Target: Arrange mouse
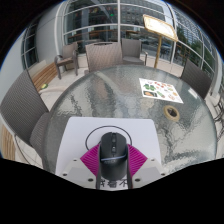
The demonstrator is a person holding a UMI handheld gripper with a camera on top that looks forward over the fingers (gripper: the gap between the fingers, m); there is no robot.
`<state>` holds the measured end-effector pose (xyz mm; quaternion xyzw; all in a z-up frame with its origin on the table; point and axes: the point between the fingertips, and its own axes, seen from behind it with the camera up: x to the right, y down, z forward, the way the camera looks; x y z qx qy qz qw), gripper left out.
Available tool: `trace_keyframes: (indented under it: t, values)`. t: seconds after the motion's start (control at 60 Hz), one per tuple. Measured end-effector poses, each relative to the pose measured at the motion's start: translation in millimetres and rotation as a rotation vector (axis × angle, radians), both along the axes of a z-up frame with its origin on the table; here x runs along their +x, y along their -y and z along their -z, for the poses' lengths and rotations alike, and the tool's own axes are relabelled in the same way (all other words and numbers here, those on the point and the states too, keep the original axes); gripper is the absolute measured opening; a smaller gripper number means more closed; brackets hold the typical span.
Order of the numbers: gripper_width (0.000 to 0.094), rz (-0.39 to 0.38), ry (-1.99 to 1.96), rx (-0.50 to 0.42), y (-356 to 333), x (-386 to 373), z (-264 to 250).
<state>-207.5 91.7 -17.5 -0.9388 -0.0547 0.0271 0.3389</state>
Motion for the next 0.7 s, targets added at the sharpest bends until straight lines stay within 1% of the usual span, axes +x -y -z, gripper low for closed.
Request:
trace_keyframes:
  t: [0.1,0.15,0.183,0.25,0.267,0.3,0.383,0.417,0.5,0.55,0.7]
  values:
    - [0.0445,-0.001,0.003,0.015,-3,0,0]
    - [0.0483,0.001,0.005,0.006,-1,1,1]
    - [0.0581,0.022,0.008,-0.011,0,4,-1]
    - [0.0870,0.041,-0.016,-0.040,6,5,-8]
    - [0.0872,0.044,-0.026,-0.039,6,5,-13]
    - [0.0842,0.048,-0.040,-0.024,6,6,-27]
    - [0.0866,0.043,-0.031,0.025,9,16,-68]
    - [0.0869,0.039,-0.031,0.039,13,20,-86]
    - [0.0870,0.049,-0.061,0.115,22,28,-140]
    - [0.0867,0.056,-0.077,0.143,34,35,-168]
    - [0.0857,0.046,-0.120,0.206,76,55,-219]
